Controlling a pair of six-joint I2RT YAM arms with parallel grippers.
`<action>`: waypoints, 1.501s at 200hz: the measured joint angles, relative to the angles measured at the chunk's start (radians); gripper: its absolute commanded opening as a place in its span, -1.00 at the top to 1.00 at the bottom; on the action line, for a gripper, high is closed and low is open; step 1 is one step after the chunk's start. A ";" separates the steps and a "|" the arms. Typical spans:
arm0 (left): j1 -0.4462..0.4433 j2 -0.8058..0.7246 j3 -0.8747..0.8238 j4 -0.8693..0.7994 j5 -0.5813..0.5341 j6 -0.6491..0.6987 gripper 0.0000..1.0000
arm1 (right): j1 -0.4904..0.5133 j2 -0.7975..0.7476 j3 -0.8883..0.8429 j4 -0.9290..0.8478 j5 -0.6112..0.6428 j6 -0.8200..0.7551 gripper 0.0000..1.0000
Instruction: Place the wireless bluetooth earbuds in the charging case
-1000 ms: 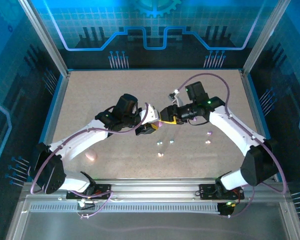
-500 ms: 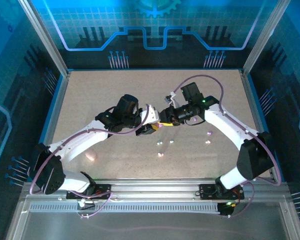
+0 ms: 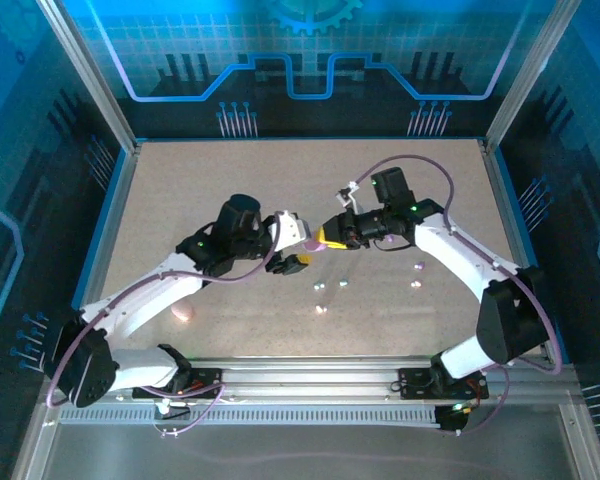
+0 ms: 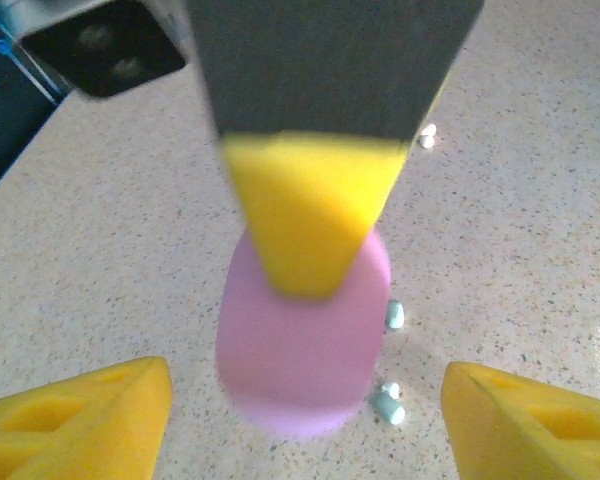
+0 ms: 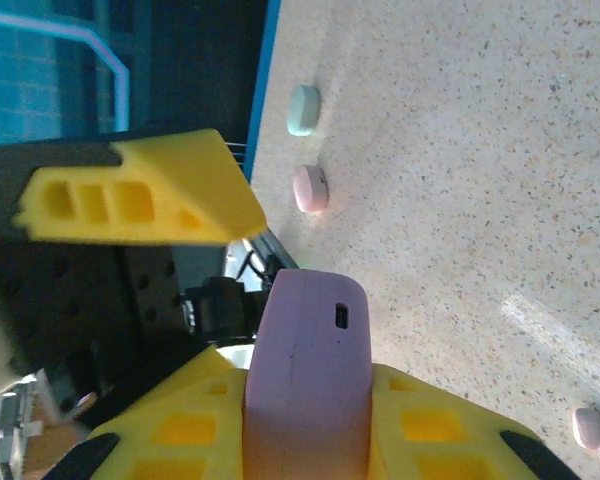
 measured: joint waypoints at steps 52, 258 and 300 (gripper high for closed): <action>0.104 -0.056 -0.188 0.354 0.134 -0.222 -0.45 | -0.089 -0.071 -0.102 0.342 -0.151 0.248 0.75; 0.072 0.077 -0.182 0.901 0.300 -0.480 -0.06 | -0.055 -0.079 -0.101 0.622 -0.263 0.490 0.69; 0.072 0.077 -0.179 0.900 0.307 -0.492 0.16 | -0.054 -0.079 -0.101 0.622 -0.271 0.490 0.67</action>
